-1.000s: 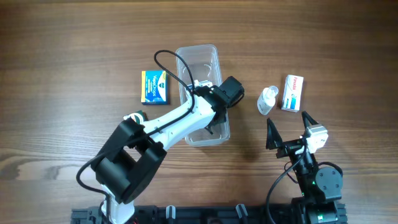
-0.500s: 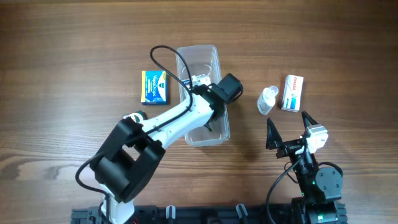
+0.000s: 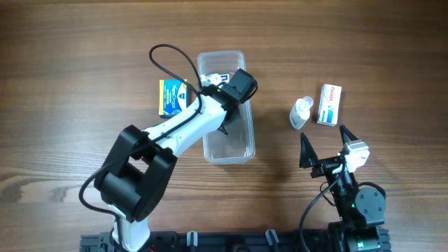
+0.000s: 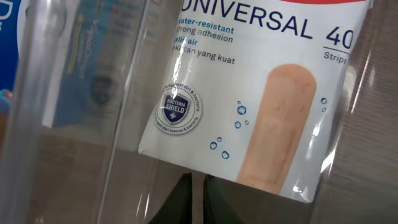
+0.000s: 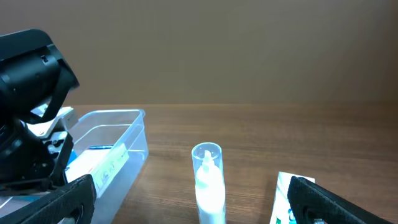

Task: Pack container
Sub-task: 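Lower the Hansaplast box into the container's far end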

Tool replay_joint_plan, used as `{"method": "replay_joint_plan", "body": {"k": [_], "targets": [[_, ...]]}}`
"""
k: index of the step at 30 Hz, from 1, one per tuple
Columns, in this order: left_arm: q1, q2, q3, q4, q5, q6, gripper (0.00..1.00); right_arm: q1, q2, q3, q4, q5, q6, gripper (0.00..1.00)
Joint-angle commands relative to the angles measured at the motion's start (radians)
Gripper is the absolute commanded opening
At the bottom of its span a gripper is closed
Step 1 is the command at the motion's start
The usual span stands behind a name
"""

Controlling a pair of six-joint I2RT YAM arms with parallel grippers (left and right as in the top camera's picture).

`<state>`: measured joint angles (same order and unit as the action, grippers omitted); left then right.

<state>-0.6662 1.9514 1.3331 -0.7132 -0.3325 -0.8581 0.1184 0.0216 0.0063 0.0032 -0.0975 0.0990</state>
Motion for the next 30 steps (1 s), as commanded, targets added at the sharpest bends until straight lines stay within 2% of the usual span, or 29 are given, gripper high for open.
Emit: {"method": "replay_joint_plan", "body": {"k": [1,17,24,30], "targets": [[0.004,0.012,0.008,0.017,-0.025,0.021,0.09,-0.004,0.003,-0.001,0.004,-0.016,-0.018,1.00],[0.004,0.013,0.008,0.071,-0.048,0.048,0.12,-0.004,0.003,-0.001,0.004,-0.016,-0.018,1.00],[0.004,0.013,0.008,0.077,-0.047,0.066,0.25,-0.004,0.003,-0.001,0.004,-0.016,-0.018,1.00],[0.011,0.013,0.008,0.090,-0.051,0.070,0.26,-0.004,0.003,-0.001,0.004,-0.016,-0.018,1.00]]}}
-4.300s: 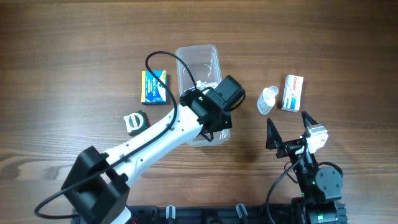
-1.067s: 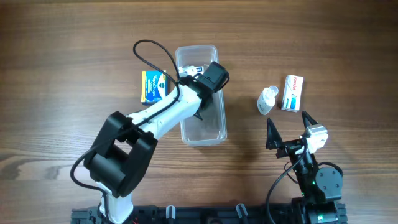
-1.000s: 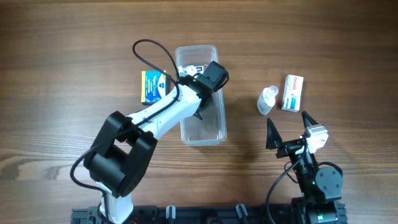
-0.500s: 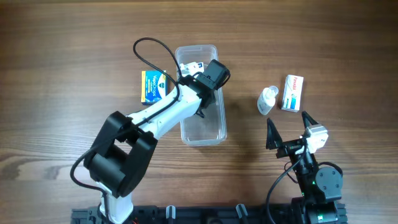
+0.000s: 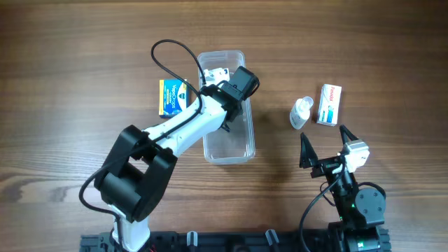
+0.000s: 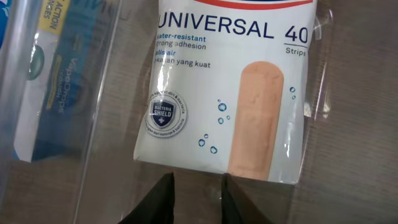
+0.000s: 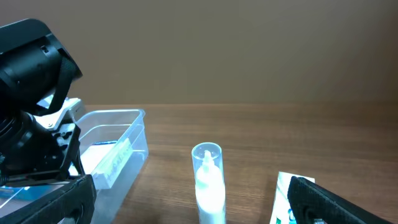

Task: Pack container
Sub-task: 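Lower the Hansaplast box into the container's far end, then open the left gripper and lift away from the container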

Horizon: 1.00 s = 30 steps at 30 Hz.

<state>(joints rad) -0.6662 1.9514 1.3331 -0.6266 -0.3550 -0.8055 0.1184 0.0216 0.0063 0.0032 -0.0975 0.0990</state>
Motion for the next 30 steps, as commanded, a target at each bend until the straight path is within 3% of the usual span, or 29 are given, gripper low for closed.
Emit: {"method": "replay_joint_plan", "body": {"k": [1,24,26,28,30], "targets": [[0.013,0.013,0.008,0.003,-0.029,0.018,0.26,-0.004,0.003,-0.001,0.004,-0.016,-0.018,1.00],[0.034,0.010,0.008,-0.008,-0.001,0.043,0.32,-0.004,0.003,-0.001,0.004,-0.016,-0.018,1.00],[0.034,0.002,0.008,-0.008,-0.001,0.043,0.37,-0.004,0.003,-0.001,0.004,-0.016,-0.018,1.00],[0.034,-0.014,0.008,-0.009,-0.001,0.043,0.52,-0.004,0.003,-0.001,0.004,-0.016,-0.018,1.00],[0.034,-0.041,0.008,-0.012,0.002,0.043,0.58,-0.004,0.003,-0.001,0.004,-0.016,-0.018,1.00]]}}
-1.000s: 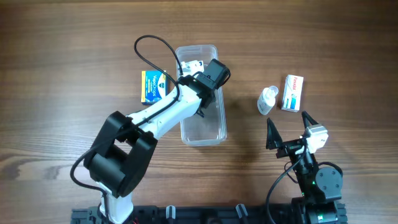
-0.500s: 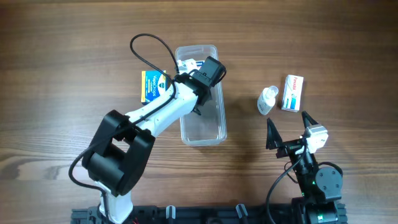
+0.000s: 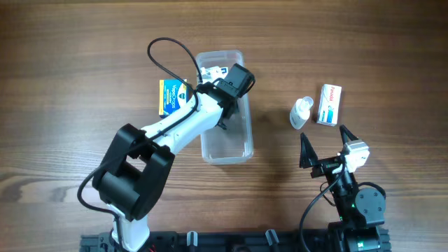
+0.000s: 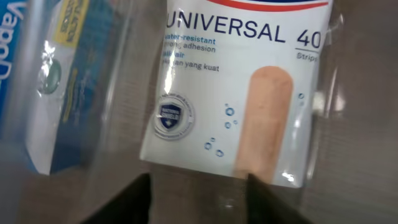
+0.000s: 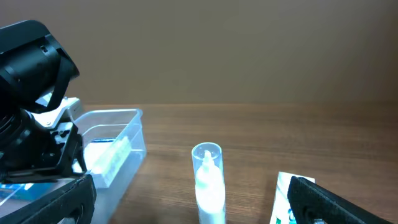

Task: Pack container
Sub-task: 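Open the left gripper and lift away from the container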

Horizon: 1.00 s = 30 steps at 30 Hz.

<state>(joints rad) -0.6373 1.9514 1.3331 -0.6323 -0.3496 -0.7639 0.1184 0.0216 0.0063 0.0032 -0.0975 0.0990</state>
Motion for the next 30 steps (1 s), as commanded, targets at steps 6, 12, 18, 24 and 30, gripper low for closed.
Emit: {"method": "replay_joint_plan", "body": {"k": [6,12,18,24,30], "targets": [[0.005,-0.169,0.008,-0.023,0.001,0.003,0.77,-0.004,0.003,-0.001,0.004,-0.016,-0.018,1.00],[0.005,-0.302,0.008,-0.076,0.001,0.002,0.80,-0.004,0.003,-0.001,0.004,-0.016,-0.018,1.00],[0.012,-0.404,0.008,-0.102,0.000,0.053,0.86,-0.004,0.003,-0.001,0.004,-0.016,-0.018,1.00],[0.067,-0.426,0.008,-0.169,-0.008,0.054,1.00,-0.004,0.003,-0.001,0.004,-0.016,-0.018,1.00],[0.175,-0.426,0.008,-0.222,-0.007,0.054,1.00,-0.004,0.003,-0.001,0.004,-0.016,-0.018,1.00]]}}
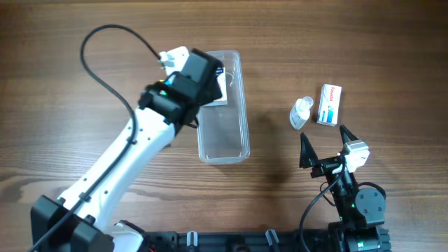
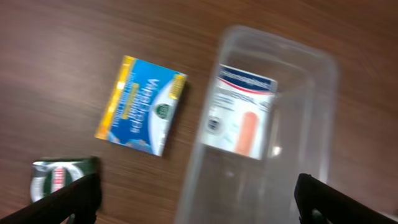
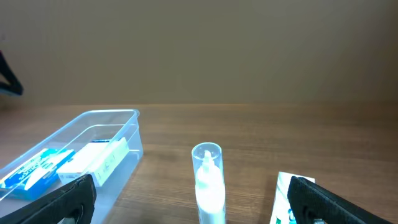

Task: Pack container
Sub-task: 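Open the left gripper and lift away from the container, then move the left gripper over the blue VapoDrops box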

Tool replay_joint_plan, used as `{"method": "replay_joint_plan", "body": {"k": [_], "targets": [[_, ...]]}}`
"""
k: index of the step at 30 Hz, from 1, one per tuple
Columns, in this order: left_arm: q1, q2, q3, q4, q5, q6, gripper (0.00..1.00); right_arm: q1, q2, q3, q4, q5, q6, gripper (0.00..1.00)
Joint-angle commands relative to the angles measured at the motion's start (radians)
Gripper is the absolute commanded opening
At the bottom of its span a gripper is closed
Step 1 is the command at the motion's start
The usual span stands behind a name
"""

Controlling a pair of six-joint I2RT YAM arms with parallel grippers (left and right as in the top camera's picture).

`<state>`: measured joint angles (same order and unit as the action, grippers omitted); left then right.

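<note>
A clear plastic container (image 1: 224, 133) lies mid-table with a white plaster pack (image 2: 241, 118) flat at its far end. My left gripper (image 2: 196, 202) hangs open high above the container's left side, nothing between its fingers. Left of the container lie a yellow-and-blue lozenge box (image 2: 142, 104) and a green tin (image 2: 61, 178); the left arm hides both in the overhead view. A small capped bottle (image 1: 301, 112) and a white box (image 1: 329, 103) sit at the right. My right gripper (image 3: 189, 199) rests open just short of them.
The left arm (image 1: 133, 147) slants across the table's left half, with its black cable (image 1: 105, 49) looping toward the far edge. Bare wooden tabletop (image 1: 273, 63) separates the container from the bottle.
My left gripper was low inside the container, right at the plaster pack. Now it is raised high and further left, jaws wide apart. The pack stays in the container; the right arm is unchanged.
First my left gripper was down in the container with its jaws close together at the plaster pack's near edge. A second later the jaws had parted, then stood wider, with the pack lying flat. Now the gripper is well above and empty.
</note>
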<state>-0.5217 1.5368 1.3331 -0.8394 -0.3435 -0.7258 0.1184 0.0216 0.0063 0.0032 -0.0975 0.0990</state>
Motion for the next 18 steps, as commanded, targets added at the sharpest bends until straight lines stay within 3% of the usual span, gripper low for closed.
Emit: {"method": "replay_joint_plan", "body": {"k": [1,12,18], "targets": [[0.075,-0.011,0.008,-0.019,-0.013,0.016,1.00,-0.004,0.003,-0.001,0.004,-0.016,-0.018,1.00],[0.177,0.019,0.006,-0.039,-0.013,0.043,1.00,-0.004,0.003,-0.001,0.004,-0.016,-0.018,1.00],[0.197,0.098,0.006,-0.029,0.100,0.098,1.00,-0.004,0.003,-0.001,0.004,-0.016,-0.018,1.00]]}}
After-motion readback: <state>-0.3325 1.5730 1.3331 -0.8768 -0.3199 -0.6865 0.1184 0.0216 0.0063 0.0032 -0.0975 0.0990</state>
